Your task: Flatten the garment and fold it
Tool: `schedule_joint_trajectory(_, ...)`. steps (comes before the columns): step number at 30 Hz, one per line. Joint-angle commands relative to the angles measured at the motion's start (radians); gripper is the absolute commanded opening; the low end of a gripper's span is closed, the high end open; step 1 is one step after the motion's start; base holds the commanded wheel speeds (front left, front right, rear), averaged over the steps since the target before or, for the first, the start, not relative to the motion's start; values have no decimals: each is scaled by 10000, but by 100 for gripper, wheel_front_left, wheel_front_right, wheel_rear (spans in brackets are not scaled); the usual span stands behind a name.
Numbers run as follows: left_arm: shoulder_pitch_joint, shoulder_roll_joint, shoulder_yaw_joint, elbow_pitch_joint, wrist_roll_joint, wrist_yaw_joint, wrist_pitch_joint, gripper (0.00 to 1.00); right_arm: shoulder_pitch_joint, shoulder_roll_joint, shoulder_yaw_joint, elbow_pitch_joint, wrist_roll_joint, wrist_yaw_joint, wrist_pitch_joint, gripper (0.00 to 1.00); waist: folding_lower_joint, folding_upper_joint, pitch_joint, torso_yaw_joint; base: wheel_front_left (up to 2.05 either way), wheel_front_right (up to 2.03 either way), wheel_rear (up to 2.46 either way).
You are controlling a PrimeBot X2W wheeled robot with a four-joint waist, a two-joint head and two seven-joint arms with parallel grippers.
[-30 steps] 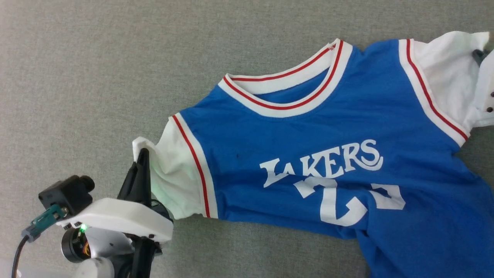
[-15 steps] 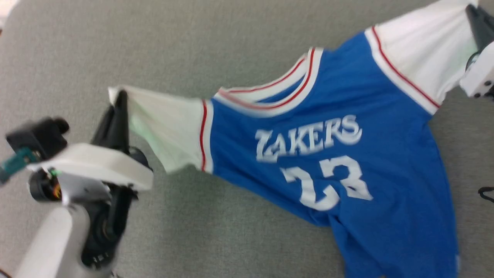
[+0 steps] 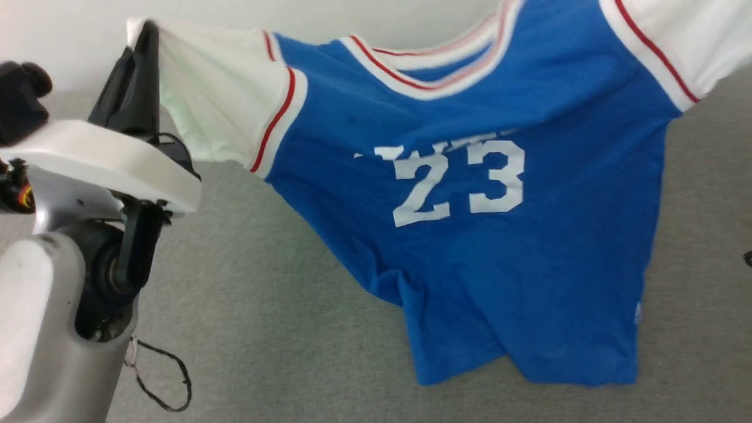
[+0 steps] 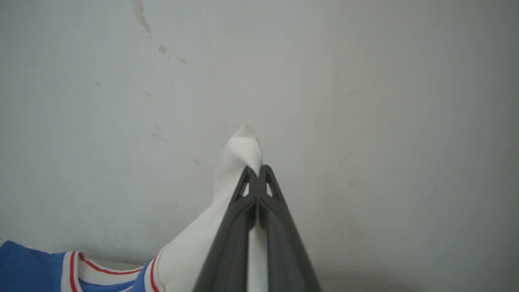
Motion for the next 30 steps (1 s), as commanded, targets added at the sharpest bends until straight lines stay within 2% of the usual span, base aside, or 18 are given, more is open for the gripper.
schedule_joint_trajectory(1,-242,102,63,-318,-147,-32,234,0,40,51,-147,-553,211,-9,319,0,2,-1,-752,-836,0,0,0)
schedule_joint_trajectory(10,-340,460,213,-1215,-666,191,1390,0,415,368,-553,-2073,584,-9,2149,0,2,-1,-1142,-1381,0,0,0)
schedule_joint_trajectory(13,-447,595,154,-1215,-787,210,1798,0,541,427,-555,-2240,563,-9,2724,0,2,-1,-1071,-1517,0,0,0)
schedule_joint_trajectory(15,-653,489,118,-1073,-1075,217,2103,0,474,523,-523,-2116,575,-9,3004,0,2,-1,-911,-1593,0,0,0)
schedule_joint_trajectory(18,-1350,457,-14,-498,-1258,162,2564,0,-2,558,-252,-1573,416,-9,3223,0,2,-1,-554,-1681,0,0,0)
schedule_joint_trajectory(23,-3687,466,-492,1293,-513,38,2862,0,-1823,313,641,114,-192,-9,2764,0,2,-1,320,-1738,0,0,0)
schedule_joint_trajectory(30,-7546,-98,-828,4214,798,-68,1872,0,-5082,320,1558,2875,-1234,-9,1101,0,2,-1,1678,-1663,0,0,0)
